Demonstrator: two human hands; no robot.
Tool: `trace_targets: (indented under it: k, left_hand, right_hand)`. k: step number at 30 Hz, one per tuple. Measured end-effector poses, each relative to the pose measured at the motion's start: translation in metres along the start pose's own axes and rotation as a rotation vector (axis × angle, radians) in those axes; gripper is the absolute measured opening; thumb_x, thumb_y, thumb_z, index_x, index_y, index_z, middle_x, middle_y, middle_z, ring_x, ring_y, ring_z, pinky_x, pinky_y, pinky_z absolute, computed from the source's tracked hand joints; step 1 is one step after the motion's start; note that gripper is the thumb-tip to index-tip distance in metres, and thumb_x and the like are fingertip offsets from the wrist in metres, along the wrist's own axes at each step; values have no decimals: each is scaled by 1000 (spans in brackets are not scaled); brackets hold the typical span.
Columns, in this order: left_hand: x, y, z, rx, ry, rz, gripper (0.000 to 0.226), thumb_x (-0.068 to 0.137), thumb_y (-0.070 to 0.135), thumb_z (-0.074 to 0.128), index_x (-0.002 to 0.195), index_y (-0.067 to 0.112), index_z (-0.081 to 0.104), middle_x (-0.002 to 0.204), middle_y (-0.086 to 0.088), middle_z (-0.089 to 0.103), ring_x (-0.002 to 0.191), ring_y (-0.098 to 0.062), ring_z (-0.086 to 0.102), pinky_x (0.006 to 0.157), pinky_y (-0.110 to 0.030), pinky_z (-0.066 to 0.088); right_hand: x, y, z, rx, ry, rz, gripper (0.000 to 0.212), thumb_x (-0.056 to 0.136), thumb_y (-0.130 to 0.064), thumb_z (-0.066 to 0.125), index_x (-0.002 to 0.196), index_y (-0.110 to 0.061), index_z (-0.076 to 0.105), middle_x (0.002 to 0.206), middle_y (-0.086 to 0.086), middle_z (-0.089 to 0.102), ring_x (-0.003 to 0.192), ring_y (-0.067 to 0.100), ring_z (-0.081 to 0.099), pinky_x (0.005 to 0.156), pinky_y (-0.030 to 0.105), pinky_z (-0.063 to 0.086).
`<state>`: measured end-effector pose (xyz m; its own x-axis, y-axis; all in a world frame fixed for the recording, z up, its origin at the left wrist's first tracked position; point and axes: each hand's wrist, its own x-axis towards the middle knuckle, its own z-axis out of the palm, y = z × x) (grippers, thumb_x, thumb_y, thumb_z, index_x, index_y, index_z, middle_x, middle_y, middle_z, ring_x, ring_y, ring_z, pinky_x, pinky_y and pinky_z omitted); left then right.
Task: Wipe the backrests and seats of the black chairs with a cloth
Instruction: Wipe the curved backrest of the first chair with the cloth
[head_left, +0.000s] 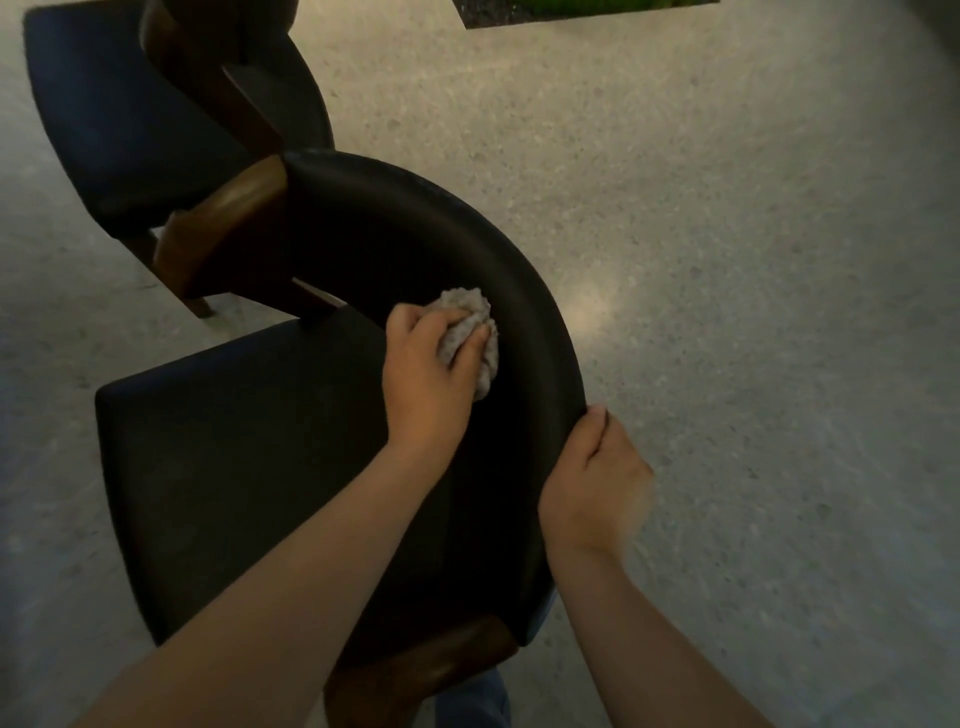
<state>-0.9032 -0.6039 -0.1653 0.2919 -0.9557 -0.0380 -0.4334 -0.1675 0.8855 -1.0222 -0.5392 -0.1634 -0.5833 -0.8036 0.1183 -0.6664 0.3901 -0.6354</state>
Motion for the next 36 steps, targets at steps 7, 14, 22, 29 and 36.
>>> trace_targets:
  k: [7, 14, 22, 29, 36]
  left_hand:
    - [12, 32, 14, -20, -41, 254, 33, 91, 28, 68, 122, 18, 63, 116, 9, 40, 100, 2, 47, 91, -3, 37]
    - [3, 15, 19, -153, -1, 96, 29, 94, 25, 63, 121, 17, 62, 121, 10, 43, 106, 13, 45, 94, -1, 35]
    - [-9, -43, 9, -64, -21, -230, 28, 94, 28, 60, 122, 20, 60, 116, 10, 47, 94, 5, 54, 78, -9, 50]
    - [-16, -36, 7, -122, 20, -21, 24, 93, 24, 63, 117, 25, 61, 117, 10, 46, 105, 8, 50, 89, -4, 42]
    - [-8, -72, 9, -15, -126, -264, 33, 94, 24, 62, 126, 20, 59, 118, 9, 50, 101, -5, 56, 80, -15, 45]
  right_hand:
    - [0, 3, 1, 15, -7, -6, 42, 99, -30, 32, 65, -15, 52, 56, -5, 48, 45, 11, 41, 46, 22, 22]
    - [0, 3, 2, 25, 3, 0, 43, 99, -30, 33, 64, -14, 53, 54, -3, 48, 44, 10, 41, 45, 22, 23]
    - [1, 2, 0, 32, -2, -11, 42, 100, -27, 36, 60, -19, 48, 48, -9, 40, 40, 8, 37, 42, 22, 23]
    - [0, 4, 1, 41, -18, 21, 43, 102, -27, 37, 63, -14, 51, 51, -6, 44, 43, 9, 40, 45, 23, 21]
    - [1, 3, -1, 43, -38, 15, 44, 103, -23, 39, 60, -16, 47, 49, -6, 41, 42, 11, 37, 44, 24, 24]
